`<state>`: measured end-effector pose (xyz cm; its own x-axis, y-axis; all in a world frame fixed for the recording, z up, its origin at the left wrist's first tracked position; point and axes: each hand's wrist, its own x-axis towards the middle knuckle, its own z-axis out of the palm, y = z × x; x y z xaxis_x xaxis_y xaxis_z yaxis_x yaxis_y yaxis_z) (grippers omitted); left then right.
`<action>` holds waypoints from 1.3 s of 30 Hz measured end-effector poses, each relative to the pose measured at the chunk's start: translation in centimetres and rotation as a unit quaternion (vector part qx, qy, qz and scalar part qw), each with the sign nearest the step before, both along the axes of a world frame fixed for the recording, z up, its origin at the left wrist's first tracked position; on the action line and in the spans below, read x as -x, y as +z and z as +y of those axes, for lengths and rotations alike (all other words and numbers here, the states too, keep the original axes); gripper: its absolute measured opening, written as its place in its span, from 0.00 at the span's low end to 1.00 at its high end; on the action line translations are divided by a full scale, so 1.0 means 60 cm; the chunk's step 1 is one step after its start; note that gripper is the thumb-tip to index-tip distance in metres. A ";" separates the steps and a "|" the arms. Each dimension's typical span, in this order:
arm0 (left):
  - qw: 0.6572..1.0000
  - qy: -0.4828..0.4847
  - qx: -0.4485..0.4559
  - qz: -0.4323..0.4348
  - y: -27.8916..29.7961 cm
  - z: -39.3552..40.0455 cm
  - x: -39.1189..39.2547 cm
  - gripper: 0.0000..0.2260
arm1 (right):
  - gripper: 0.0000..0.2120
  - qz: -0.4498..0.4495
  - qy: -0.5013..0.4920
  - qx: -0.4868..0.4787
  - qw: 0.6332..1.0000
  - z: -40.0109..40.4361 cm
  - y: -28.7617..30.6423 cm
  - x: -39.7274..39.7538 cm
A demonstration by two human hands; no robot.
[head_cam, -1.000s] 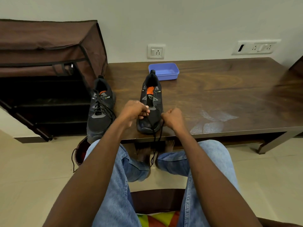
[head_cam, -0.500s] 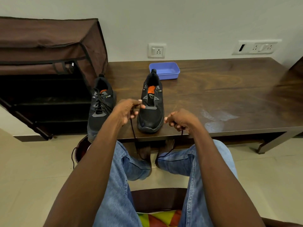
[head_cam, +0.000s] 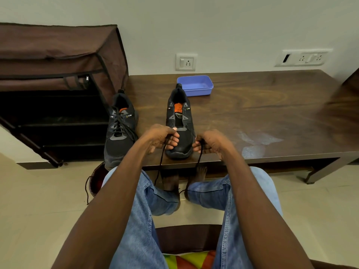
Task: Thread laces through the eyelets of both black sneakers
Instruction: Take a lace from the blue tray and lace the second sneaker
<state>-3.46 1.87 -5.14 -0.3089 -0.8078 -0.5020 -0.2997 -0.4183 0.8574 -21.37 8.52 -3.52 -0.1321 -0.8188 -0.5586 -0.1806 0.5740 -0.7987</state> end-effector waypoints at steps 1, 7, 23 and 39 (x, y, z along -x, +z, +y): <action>1.000 -0.009 -0.001 0.000 0.001 0.000 0.000 0.12 | 0.09 0.054 -0.009 0.015 0.998 -0.005 -0.011 0.002; 0.988 -0.154 -0.002 -0.002 0.021 0.010 -0.009 0.13 | 0.27 0.251 0.077 0.295 0.919 -0.012 -0.030 -0.008; 0.991 0.051 0.094 0.077 0.021 -0.020 -0.057 0.04 | 0.21 0.275 -0.001 0.268 0.923 -0.038 -0.015 -0.020; 0.995 0.034 0.074 0.053 0.018 -0.045 -0.042 0.02 | 0.26 0.257 0.106 0.244 0.929 -0.074 0.018 -0.015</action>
<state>-0.92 -0.82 -4.07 -0.2949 -0.8920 -0.3427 -0.1794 -0.3006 0.9367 -20.46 4.06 -2.43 -0.0864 -0.9960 -0.0219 -0.6778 0.0749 -0.7314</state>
